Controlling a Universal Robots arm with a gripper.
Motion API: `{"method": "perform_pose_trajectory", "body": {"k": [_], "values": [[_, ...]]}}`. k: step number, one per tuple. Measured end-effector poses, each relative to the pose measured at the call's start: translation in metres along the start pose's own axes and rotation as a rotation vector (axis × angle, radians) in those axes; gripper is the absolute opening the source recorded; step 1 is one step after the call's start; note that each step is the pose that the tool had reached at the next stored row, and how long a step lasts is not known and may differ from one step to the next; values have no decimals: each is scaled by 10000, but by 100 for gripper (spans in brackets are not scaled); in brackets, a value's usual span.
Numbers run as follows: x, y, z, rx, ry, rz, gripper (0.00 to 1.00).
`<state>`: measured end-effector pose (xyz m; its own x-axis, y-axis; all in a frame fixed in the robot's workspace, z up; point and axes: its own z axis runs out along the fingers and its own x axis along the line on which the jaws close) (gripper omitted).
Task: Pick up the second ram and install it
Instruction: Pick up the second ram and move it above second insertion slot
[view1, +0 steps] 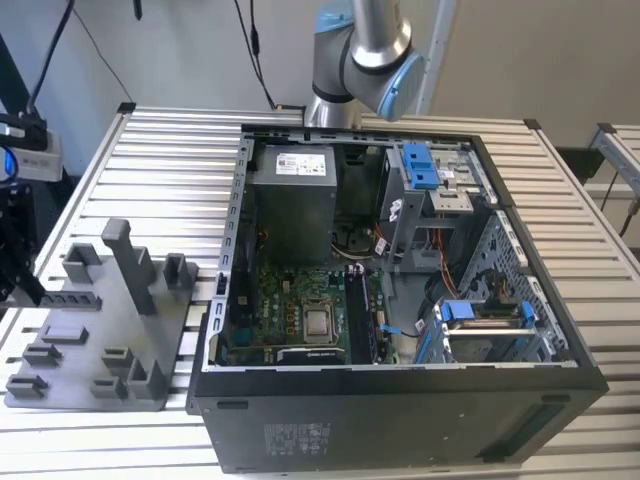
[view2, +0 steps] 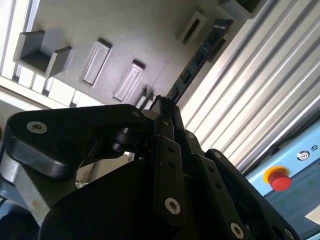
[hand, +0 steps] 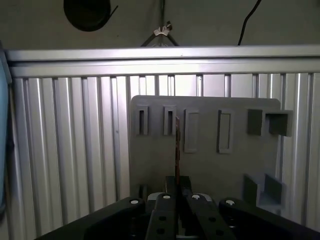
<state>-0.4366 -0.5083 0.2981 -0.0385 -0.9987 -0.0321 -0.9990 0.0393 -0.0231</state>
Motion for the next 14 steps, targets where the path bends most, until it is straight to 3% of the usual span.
{"method": "perform_pose_trajectory", "body": {"k": [14], "values": [[-6,-4,-182,-4,-112,3,14]]}}
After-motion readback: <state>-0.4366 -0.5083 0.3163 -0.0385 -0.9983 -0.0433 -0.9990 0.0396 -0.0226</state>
